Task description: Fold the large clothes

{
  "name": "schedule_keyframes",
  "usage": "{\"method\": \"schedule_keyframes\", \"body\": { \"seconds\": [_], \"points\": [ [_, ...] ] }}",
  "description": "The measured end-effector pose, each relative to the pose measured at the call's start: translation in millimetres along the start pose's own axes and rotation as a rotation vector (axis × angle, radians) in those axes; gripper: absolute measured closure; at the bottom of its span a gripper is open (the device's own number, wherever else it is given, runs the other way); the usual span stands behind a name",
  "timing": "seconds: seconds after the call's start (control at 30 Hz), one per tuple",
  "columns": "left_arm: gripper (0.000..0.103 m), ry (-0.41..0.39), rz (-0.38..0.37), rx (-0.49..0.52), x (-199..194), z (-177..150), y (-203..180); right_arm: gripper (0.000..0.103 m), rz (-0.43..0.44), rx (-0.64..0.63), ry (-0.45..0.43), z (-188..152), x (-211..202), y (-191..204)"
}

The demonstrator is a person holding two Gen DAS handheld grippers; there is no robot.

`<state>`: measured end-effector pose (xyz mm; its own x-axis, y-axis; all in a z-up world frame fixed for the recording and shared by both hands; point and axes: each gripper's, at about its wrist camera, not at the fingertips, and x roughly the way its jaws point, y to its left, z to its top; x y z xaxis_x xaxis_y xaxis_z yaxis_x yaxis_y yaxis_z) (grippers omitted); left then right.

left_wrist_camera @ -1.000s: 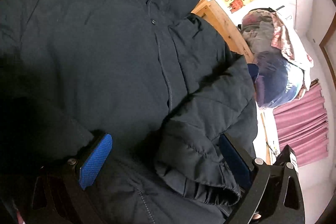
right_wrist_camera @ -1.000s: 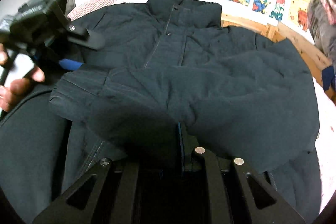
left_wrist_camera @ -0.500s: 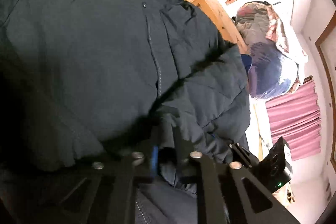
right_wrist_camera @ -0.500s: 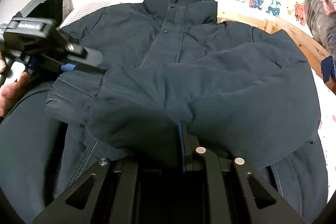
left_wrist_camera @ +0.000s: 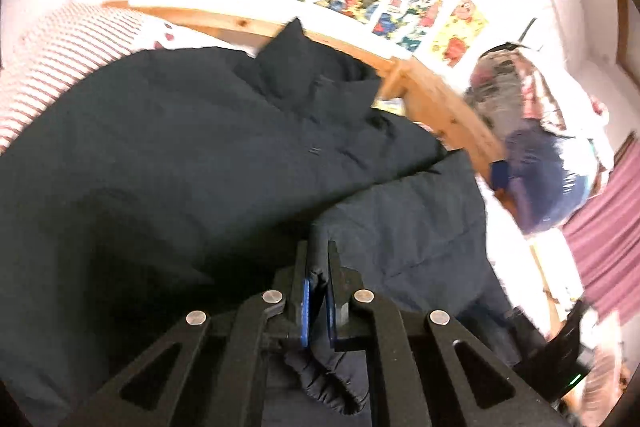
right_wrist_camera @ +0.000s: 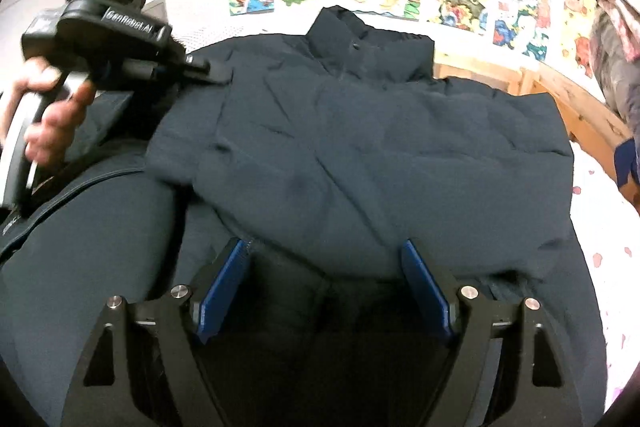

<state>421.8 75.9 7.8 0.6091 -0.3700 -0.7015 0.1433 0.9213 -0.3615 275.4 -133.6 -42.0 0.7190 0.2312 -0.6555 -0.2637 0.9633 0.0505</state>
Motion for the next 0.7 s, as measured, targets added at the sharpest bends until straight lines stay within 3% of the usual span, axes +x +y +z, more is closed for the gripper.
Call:
{"method": "schedule_keyframes", "body": {
  "seconds": [0.17, 0.33, 0.5, 0.7],
  "points": [
    [0.097, 0.019, 0.147, 0.033, 11, -4, 15, 0.028, -0.091, -0.007, -0.022, 22, 8, -18],
    [0.097, 0.006, 0.232, 0.043, 22, -6, 24, 0.028, -0.187, 0.066, 0.013, 51, 44, -48],
    [0.097, 0.031, 0.263, 0.048, 36, -14, 30, 0.028, -0.218, 0.101, 0.086, 62, 94, -62],
    [0.096, 0.059, 0.238, -0.001, 48, -18, 41, 0.025, -0.187, 0.127, 0.179, 42, 141, -62]
  ]
}}
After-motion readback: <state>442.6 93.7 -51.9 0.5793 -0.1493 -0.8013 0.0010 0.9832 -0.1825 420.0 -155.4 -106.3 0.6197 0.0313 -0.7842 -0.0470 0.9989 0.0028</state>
